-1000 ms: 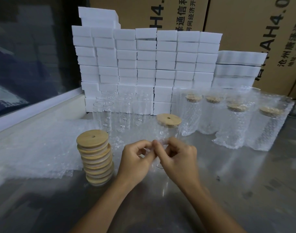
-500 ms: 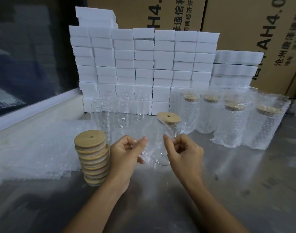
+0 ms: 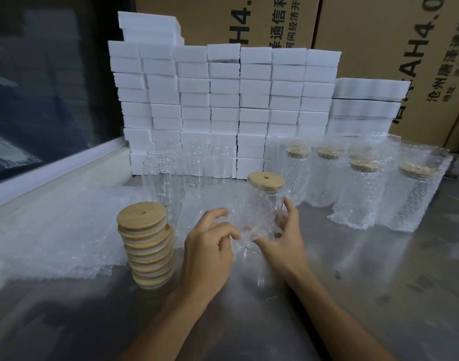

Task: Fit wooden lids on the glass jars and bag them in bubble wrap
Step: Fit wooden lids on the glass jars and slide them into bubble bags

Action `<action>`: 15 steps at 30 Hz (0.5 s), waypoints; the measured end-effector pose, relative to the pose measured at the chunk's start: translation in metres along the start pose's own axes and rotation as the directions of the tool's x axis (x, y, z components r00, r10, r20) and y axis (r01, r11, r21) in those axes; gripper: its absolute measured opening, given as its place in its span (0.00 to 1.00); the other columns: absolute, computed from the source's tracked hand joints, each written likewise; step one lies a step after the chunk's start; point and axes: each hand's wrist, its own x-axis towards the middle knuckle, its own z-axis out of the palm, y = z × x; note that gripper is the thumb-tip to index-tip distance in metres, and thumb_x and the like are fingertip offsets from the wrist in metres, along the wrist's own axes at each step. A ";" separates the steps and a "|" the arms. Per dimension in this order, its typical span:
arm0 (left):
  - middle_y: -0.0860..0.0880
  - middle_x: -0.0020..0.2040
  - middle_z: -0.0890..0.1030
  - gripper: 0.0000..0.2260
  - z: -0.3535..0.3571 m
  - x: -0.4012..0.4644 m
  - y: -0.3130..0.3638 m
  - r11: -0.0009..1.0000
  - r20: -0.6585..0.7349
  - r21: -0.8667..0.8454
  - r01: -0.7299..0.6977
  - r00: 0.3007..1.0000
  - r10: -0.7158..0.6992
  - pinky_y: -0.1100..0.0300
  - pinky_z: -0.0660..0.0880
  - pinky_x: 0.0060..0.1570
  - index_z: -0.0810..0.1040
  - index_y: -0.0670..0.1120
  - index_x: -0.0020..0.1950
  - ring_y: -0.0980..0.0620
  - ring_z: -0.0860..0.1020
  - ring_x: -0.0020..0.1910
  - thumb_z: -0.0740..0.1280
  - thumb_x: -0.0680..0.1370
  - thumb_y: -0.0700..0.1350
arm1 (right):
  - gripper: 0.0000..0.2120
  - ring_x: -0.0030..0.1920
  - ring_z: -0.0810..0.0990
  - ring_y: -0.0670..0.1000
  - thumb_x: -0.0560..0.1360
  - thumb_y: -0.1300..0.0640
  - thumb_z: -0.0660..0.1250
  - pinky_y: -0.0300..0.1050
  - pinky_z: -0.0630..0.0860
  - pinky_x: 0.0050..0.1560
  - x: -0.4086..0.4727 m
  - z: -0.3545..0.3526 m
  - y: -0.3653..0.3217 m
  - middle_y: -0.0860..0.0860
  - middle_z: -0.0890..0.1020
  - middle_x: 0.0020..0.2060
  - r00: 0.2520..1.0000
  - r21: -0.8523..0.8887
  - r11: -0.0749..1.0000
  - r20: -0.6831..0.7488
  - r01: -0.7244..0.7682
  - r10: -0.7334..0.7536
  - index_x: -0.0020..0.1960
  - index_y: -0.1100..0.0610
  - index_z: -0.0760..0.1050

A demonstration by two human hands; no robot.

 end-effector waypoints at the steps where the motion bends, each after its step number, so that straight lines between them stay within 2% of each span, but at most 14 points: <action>1: 0.44 0.55 0.82 0.16 0.000 -0.001 0.000 0.999 0.024 0.023 -0.025 0.999 0.025 0.75 0.69 0.42 0.83 0.43 0.35 0.51 0.81 0.40 0.66 0.67 0.23 | 0.48 0.62 0.76 0.35 0.67 0.52 0.82 0.32 0.76 0.56 0.002 0.000 0.000 0.40 0.74 0.63 1.000 -0.001 1.000 0.004 -0.018 0.018 0.78 0.45 0.56; 3: 0.44 0.55 0.83 0.16 0.000 -0.001 0.002 0.998 0.047 0.036 -0.048 0.998 0.046 0.72 0.71 0.46 0.86 0.43 0.39 0.49 0.82 0.44 0.66 0.68 0.23 | 0.43 0.60 0.79 0.46 0.65 0.48 0.83 0.39 0.77 0.56 0.004 0.002 -0.001 0.44 0.78 0.61 0.999 -0.050 0.998 -0.034 -0.031 0.029 0.74 0.48 0.65; 4: 0.45 0.55 0.83 0.15 0.000 -0.001 0.004 0.998 0.050 0.046 -0.042 0.998 0.039 0.68 0.73 0.48 0.86 0.42 0.42 0.49 0.83 0.45 0.66 0.69 0.25 | 0.39 0.58 0.79 0.48 0.64 0.48 0.83 0.39 0.76 0.54 0.004 0.002 -0.002 0.45 0.78 0.59 0.997 -0.079 0.997 -0.072 -0.025 0.019 0.70 0.49 0.68; 6: 0.48 0.54 0.84 0.14 0.001 -0.001 0.005 0.995 0.038 0.094 0.018 0.999 -0.022 0.57 0.79 0.49 0.86 0.42 0.49 0.47 0.84 0.48 0.63 0.72 0.32 | 0.32 0.55 0.78 0.50 0.65 0.48 0.83 0.40 0.75 0.51 0.003 0.002 -0.005 0.46 0.78 0.56 0.987 -0.066 0.998 -0.162 -0.001 -0.010 0.63 0.46 0.71; 8: 0.50 0.52 0.85 0.15 -0.001 -0.001 0.005 0.986 0.004 0.128 0.105 0.994 -0.107 0.51 0.81 0.47 0.85 0.44 0.51 0.47 0.84 0.48 0.61 0.72 0.38 | 0.28 0.53 0.79 0.48 0.66 0.46 0.82 0.44 0.77 0.53 -0.001 -0.001 -0.018 0.46 0.79 0.54 0.966 0.039 0.998 -0.257 0.042 -0.030 0.59 0.41 0.71; 9: 0.51 0.52 0.85 0.14 0.000 -0.001 0.002 0.982 -0.011 0.124 0.139 0.990 -0.139 0.50 0.81 0.47 0.86 0.45 0.50 0.47 0.84 0.48 0.63 0.72 0.39 | 0.28 0.52 0.80 0.47 0.64 0.43 0.81 0.44 0.78 0.52 -0.004 -0.001 -0.029 0.46 0.79 0.53 0.954 0.101 0.993 -0.298 0.066 -0.033 0.59 0.41 0.72; 12: 0.52 0.49 0.86 0.09 0.001 0.001 0.003 0.943 -0.045 0.054 0.329 0.944 -0.327 0.53 0.80 0.48 0.87 0.49 0.49 0.48 0.84 0.47 0.69 0.72 0.43 | 0.35 0.46 0.83 0.43 0.60 0.37 0.75 0.38 0.79 0.45 -0.013 0.001 -0.061 0.46 0.83 0.48 0.936 0.336 0.928 -0.351 0.163 -0.037 0.62 0.53 0.74; 14: 0.52 0.46 0.86 0.05 0.003 0.006 0.006 0.863 -0.043 -0.049 0.503 0.862 -0.505 0.58 0.79 0.47 0.87 0.52 0.46 0.50 0.84 0.46 0.72 0.72 0.48 | 0.32 0.43 0.84 0.47 0.61 0.39 0.74 0.40 0.80 0.44 -0.019 0.006 -0.077 0.46 0.85 0.41 0.946 0.465 0.861 -0.321 0.207 -0.054 0.59 0.56 0.75; 15: 0.52 0.45 0.86 0.04 0.002 0.008 0.008 0.839 -0.041 -0.084 0.537 0.840 -0.541 0.58 0.78 0.48 0.87 0.51 0.45 0.50 0.84 0.47 0.73 0.72 0.48 | 0.33 0.42 0.85 0.51 0.62 0.40 0.74 0.43 0.80 0.44 -0.025 0.011 -0.085 0.48 0.85 0.40 0.957 0.528 0.824 -0.285 0.206 -0.057 0.59 0.58 0.74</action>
